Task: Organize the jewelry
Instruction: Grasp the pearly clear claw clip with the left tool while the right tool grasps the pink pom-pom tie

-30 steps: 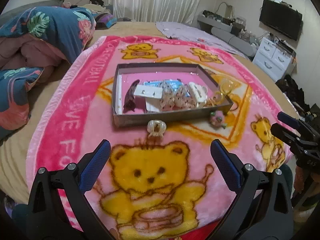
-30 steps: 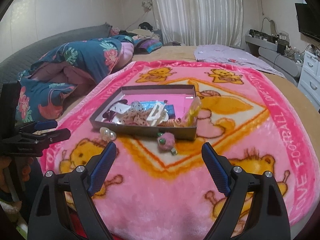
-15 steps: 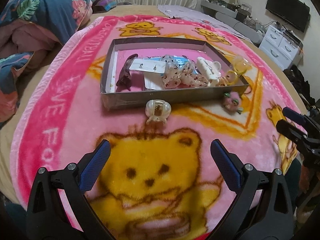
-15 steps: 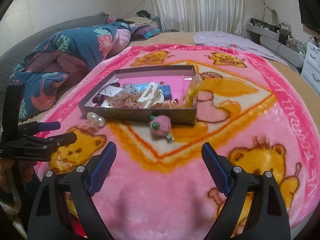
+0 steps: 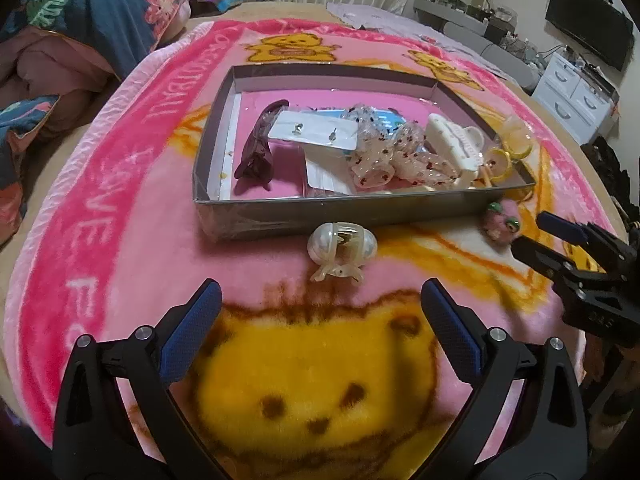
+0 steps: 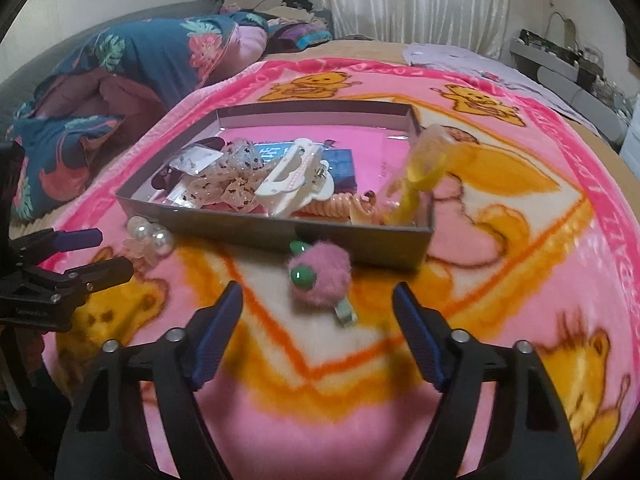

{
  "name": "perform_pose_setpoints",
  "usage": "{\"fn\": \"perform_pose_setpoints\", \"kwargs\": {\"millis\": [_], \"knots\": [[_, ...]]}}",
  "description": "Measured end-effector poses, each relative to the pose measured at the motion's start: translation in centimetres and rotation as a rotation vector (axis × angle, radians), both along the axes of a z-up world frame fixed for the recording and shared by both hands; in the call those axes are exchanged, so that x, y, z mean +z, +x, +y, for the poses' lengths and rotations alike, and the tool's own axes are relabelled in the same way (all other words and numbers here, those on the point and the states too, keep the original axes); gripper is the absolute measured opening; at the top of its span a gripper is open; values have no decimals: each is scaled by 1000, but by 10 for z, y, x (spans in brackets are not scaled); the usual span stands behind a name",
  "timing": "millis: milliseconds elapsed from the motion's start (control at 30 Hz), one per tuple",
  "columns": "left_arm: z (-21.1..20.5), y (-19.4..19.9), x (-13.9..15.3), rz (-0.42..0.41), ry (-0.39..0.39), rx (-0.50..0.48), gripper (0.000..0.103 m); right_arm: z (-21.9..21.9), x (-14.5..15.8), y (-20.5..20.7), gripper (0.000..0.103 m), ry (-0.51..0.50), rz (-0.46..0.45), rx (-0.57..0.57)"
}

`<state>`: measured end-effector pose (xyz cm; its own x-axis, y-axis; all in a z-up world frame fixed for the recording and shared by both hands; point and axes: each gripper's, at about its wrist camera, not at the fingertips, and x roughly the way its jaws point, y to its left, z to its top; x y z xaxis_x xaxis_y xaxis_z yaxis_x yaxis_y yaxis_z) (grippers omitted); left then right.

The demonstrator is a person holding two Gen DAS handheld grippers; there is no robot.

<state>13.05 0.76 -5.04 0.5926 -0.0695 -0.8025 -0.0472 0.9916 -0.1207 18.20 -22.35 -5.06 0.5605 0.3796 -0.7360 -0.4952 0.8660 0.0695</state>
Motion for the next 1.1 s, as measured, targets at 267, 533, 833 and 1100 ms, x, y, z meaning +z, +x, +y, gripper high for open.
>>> {"fn": "perform_pose_setpoints", "kwargs": {"millis": [267, 533, 833, 1100], "knots": [[-5, 11, -6, 11, 10, -20, 82, 11, -10, 17, 37, -46, -5, 14], [-10, 21, -10, 20, 16, -35, 64, 2, -1, 6, 27, -13, -38, 15], [-17, 27, -13, 25, 40, -52, 31, -24, 26, -23, 27, 62, -73, -14], [-20, 14, -1, 1, 22, -75, 31, -33, 41, -49, 27, 81, -87, -19]]}}
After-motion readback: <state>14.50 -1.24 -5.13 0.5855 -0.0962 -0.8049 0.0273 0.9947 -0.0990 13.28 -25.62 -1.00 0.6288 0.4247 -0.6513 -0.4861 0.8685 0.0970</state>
